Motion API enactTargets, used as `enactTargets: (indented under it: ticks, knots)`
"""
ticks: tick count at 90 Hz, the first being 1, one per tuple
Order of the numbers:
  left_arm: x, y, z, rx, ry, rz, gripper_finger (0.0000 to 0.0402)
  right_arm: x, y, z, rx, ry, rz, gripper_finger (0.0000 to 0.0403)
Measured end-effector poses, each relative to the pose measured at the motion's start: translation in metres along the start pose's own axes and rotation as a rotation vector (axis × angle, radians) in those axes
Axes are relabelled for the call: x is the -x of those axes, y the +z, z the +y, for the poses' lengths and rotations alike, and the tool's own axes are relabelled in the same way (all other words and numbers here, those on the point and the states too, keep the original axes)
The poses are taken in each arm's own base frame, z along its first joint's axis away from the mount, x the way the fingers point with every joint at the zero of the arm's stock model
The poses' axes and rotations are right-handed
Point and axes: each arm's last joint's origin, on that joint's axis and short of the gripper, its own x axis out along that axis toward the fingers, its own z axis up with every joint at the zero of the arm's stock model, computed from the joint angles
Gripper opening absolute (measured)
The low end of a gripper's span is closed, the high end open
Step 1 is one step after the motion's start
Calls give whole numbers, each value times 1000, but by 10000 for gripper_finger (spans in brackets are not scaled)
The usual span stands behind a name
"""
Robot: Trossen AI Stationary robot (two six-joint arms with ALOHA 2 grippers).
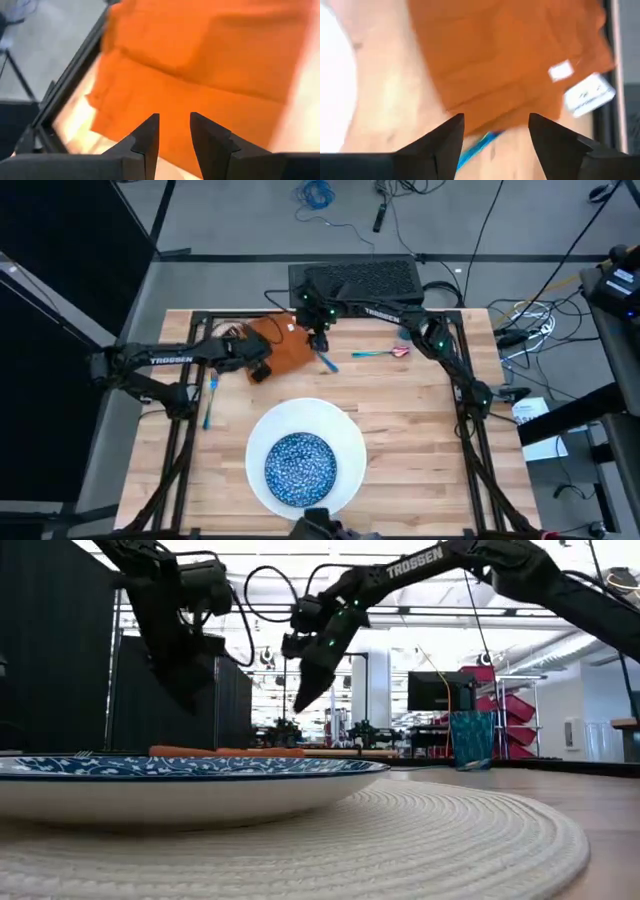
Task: Set table place
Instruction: Fold the orange table napkin
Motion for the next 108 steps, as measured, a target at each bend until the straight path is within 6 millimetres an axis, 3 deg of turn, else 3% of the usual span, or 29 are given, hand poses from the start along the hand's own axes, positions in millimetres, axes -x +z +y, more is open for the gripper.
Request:
enactTargets:
  ticks: [19,35,56,74,98,108]
  knots:
    - [2,-7,-25,-99,-38,29,95,28,-8,10,-45,124,45,187]
    - [-26,-30,-33,-158,-3,156,95,51,-13,19,-82,259,34,179]
    - [-37,-38,-35,-180,199,131,95,96,-11,30,-65,220,-18,172]
    - [-44,-32,-36,-254,227,94,95,143,-18,25,-85,105,-71,171]
    - [-78,-38,-37,-322,228,211,94,193,-29,28,-100,34,-157,171]
    - [-80,-39,-39,-339,244,215,65,211,-34,31,-94,7,-189,171]
